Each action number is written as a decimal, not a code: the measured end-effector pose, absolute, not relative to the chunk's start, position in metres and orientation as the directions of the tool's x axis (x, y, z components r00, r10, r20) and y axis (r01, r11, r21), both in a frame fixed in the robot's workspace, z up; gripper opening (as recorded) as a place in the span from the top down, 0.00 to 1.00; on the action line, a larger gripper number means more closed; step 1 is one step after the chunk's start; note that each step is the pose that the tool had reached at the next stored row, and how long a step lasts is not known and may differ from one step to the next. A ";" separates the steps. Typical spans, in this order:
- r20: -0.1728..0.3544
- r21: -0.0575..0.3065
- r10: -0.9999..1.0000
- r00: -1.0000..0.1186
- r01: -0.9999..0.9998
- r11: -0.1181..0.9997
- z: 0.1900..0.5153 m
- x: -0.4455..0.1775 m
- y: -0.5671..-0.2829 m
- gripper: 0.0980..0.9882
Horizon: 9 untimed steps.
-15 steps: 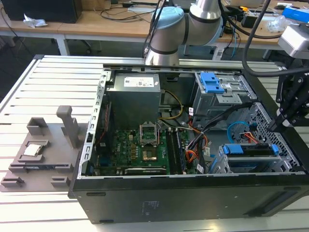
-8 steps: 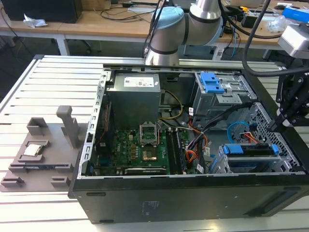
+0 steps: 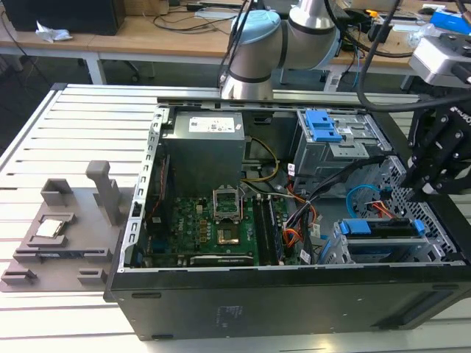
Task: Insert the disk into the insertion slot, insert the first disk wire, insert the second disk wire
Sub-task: 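Insert the second disk wire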
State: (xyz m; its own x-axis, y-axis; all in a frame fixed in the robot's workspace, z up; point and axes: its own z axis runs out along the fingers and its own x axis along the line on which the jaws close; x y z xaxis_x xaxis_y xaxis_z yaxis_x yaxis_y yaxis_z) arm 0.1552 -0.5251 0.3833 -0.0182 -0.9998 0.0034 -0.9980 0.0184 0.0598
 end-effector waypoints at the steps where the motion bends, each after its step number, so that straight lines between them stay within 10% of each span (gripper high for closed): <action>1: 0.003 0.060 -1.000 -0.013 -0.998 0.014 0.381 0.150 -0.521 0.77; 9: 0.016 0.061 -0.992 0.127 -0.990 -0.126 0.374 0.140 -0.513 0.77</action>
